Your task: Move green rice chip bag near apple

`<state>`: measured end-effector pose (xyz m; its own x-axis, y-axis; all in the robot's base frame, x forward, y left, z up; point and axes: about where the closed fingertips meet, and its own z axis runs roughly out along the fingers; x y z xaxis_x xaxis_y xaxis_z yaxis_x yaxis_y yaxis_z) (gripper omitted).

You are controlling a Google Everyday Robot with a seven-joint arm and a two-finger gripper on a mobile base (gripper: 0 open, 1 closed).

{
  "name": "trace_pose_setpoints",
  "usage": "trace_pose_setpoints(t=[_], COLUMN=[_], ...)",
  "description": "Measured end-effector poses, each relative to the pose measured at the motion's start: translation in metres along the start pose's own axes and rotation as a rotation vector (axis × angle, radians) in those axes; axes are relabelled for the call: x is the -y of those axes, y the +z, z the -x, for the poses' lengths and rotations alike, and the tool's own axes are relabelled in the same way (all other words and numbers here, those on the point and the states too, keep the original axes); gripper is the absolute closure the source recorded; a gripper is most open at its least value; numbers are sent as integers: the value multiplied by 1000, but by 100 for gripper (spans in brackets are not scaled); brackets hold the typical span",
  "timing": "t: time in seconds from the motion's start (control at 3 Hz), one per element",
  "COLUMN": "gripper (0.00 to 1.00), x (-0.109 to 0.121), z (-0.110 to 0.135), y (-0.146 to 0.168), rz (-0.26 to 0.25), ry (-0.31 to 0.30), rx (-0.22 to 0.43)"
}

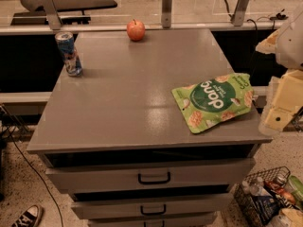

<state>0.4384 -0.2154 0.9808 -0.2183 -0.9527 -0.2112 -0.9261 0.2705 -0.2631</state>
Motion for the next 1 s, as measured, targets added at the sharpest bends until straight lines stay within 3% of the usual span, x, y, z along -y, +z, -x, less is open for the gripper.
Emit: trace_pose_setpoints(t=[0.67,1.0], gripper=[0,0], x=[12,36], z=[-8,-27], y=[12,45], rz=[-10,-37], ry=[-23,-75], rx=[17,30])
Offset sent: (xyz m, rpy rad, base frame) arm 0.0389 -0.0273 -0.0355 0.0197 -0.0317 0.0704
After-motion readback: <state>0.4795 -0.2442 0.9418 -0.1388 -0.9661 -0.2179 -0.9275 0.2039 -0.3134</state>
